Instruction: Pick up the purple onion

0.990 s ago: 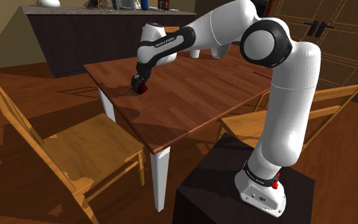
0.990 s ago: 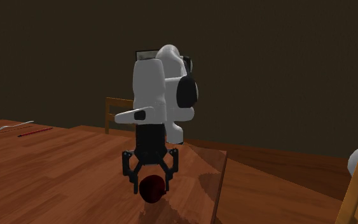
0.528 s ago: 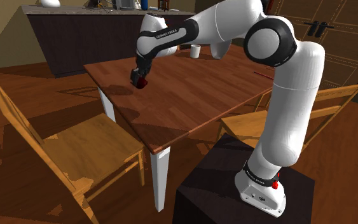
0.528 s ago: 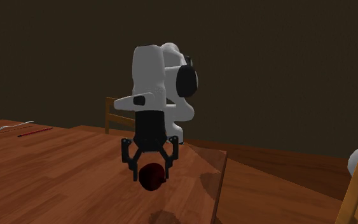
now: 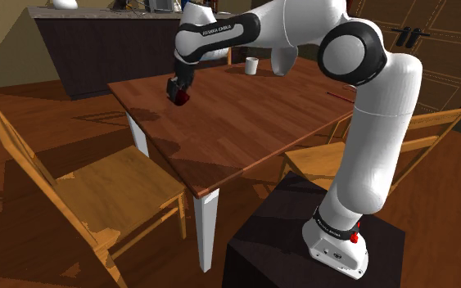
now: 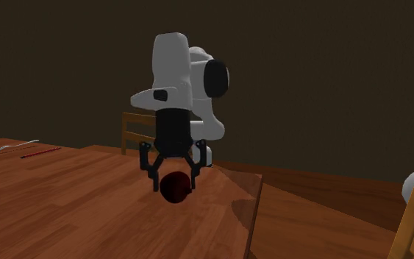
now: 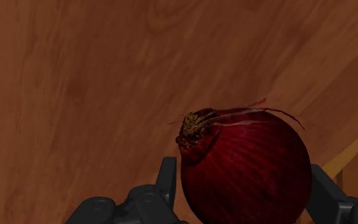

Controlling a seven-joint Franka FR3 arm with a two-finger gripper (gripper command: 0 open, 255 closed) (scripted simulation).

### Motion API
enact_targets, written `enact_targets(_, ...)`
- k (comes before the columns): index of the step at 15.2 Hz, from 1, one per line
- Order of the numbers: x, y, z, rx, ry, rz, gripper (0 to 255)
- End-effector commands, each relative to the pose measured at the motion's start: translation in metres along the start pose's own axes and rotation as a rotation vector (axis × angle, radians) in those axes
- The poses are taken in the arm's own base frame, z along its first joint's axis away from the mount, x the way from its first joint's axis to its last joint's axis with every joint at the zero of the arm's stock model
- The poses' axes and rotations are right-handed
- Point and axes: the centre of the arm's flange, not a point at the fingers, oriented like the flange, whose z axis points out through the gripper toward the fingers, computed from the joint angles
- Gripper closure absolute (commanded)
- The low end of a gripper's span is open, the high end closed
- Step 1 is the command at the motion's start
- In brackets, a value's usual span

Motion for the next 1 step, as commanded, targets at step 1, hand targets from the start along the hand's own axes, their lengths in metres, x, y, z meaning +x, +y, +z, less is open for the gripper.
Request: enact_targets(1,0.0009,0.0005,-0.0022,0.000,0.000,0.000,255)
